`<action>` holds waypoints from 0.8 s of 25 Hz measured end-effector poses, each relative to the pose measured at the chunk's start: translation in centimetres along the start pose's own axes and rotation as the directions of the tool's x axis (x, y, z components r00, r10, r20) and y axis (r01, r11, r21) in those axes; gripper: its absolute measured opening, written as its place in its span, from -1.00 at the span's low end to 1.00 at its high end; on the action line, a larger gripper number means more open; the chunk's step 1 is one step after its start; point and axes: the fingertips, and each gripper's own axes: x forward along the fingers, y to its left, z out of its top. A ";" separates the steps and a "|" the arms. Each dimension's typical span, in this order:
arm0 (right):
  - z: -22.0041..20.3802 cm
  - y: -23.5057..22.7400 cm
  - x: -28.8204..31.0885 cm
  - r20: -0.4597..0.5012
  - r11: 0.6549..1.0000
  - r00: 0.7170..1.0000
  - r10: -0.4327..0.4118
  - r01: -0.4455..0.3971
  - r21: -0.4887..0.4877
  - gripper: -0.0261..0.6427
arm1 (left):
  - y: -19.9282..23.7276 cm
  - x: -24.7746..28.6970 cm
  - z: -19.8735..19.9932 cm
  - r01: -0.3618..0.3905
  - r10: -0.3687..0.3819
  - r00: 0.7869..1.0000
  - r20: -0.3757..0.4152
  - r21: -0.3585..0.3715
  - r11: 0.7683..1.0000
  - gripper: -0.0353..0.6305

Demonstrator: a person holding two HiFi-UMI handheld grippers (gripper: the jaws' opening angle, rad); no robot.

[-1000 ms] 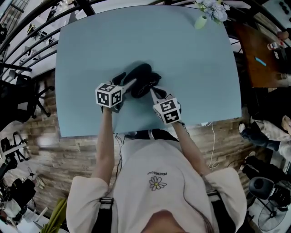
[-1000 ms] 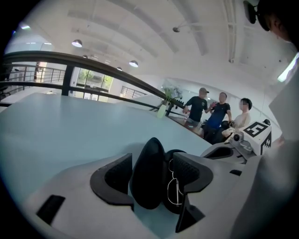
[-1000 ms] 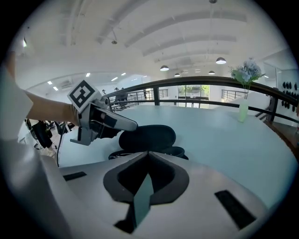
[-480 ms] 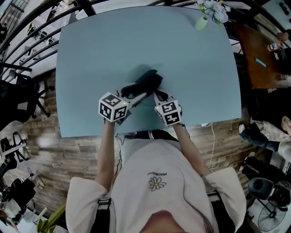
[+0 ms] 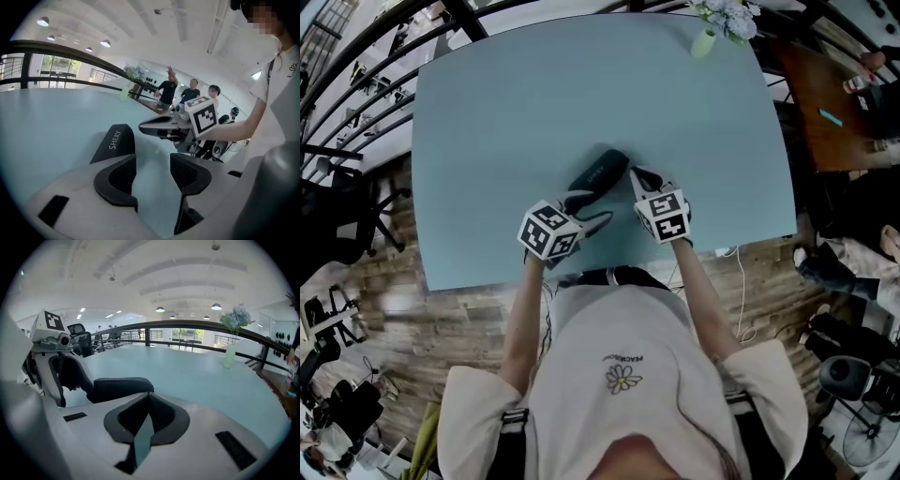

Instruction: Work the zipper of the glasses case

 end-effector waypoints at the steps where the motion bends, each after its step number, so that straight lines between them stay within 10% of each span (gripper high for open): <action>1: 0.5 -0.3 0.3 -0.004 0.999 1.000 0.020 -0.020 -0.035 -0.90 | 0.0 0.2 -0.6 -0.002 0.002 1.000 -0.031 0.004 1.000 -0.18; 12: 3.0 0.4 3.6 -0.150 0.893 0.978 0.146 -0.196 -0.406 -0.90 | 0.8 0.5 -1.9 -0.032 0.031 0.994 -0.100 -0.014 0.999 -0.32; 20: 0.9 3.9 2.7 -0.301 0.809 0.920 0.253 -0.372 -0.455 -0.90 | 6.2 -1.4 -2.2 -0.198 0.195 0.973 -0.122 -0.016 0.980 -0.31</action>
